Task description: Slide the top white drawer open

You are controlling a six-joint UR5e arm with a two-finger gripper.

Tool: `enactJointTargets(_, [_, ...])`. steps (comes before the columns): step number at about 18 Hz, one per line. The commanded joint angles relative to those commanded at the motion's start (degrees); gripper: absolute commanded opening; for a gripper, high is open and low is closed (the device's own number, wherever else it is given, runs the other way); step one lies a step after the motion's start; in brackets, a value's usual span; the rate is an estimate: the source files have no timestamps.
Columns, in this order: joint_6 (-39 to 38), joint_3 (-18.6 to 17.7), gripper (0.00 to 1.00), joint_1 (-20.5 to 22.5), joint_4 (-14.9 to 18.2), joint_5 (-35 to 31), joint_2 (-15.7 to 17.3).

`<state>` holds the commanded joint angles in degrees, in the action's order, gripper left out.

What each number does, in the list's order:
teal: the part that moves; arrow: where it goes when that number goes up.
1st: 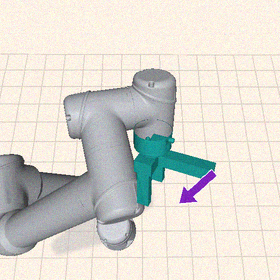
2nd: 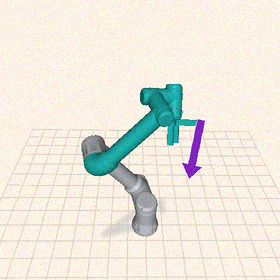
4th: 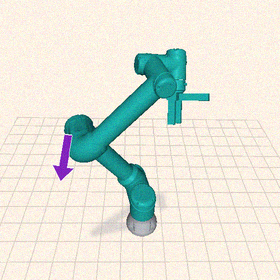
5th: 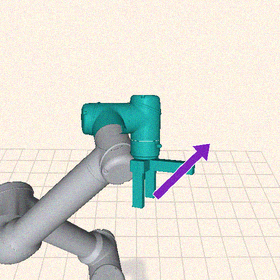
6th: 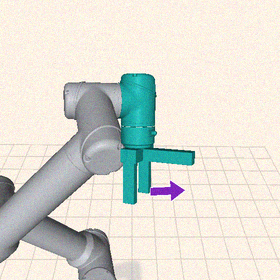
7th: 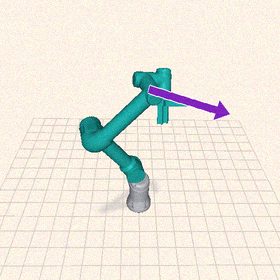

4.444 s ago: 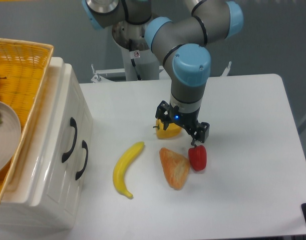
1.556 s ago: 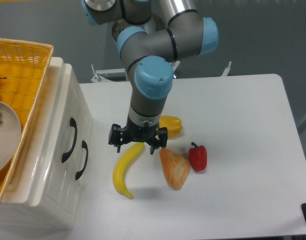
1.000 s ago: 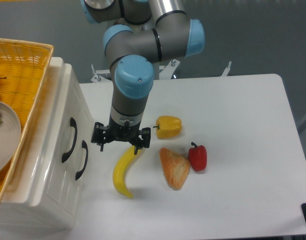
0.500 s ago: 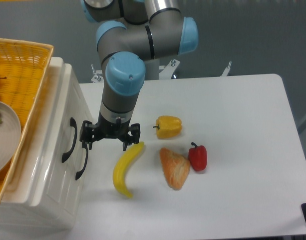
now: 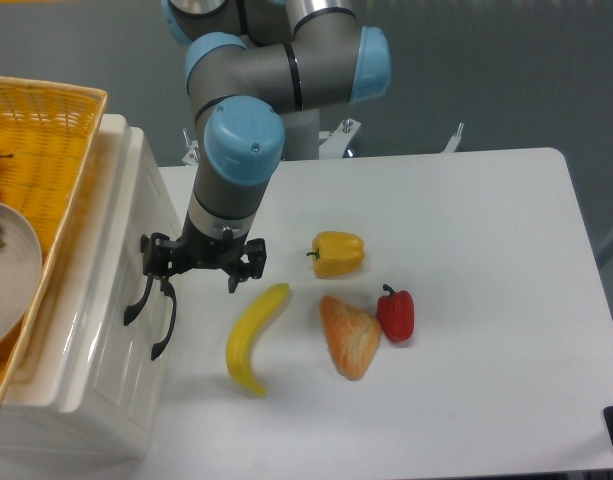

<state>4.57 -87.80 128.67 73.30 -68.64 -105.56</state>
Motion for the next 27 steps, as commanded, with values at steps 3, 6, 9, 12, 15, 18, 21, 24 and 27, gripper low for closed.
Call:
enactJointTargets(3, [0.0,-0.26,1.0,-0.35,0.0,-0.17,0.35])
enactJointTargets(6, [0.0,-0.26,1.0,-1.23,-0.09,-0.44,0.18])
enactJointTargets(9, [0.0,-0.26,1.0,-1.23,0.0,-0.53,-0.09])
enactJointTargets(12, [-0.09,-0.44,1.0,-1.32,0.26,-0.53,-0.17])
enactJointTargets(15, [0.0,-0.79,1.0,-1.32,0.44,-0.53,-0.17])
enactJointTargets(18, [0.0,-0.79,1.0,-1.32,0.44,-0.53,-0.26])
enactJointTargets(21, [0.0,-0.88,1.0,-1.32,0.44,-0.53,-0.26])
enactJointTargets(24, [0.0,-0.88,1.0,-1.41,0.44,-0.53,-0.26])
enactJointTargets(27, [0.0,-1.14,1.0,-1.41,0.35,-0.53,-0.35])
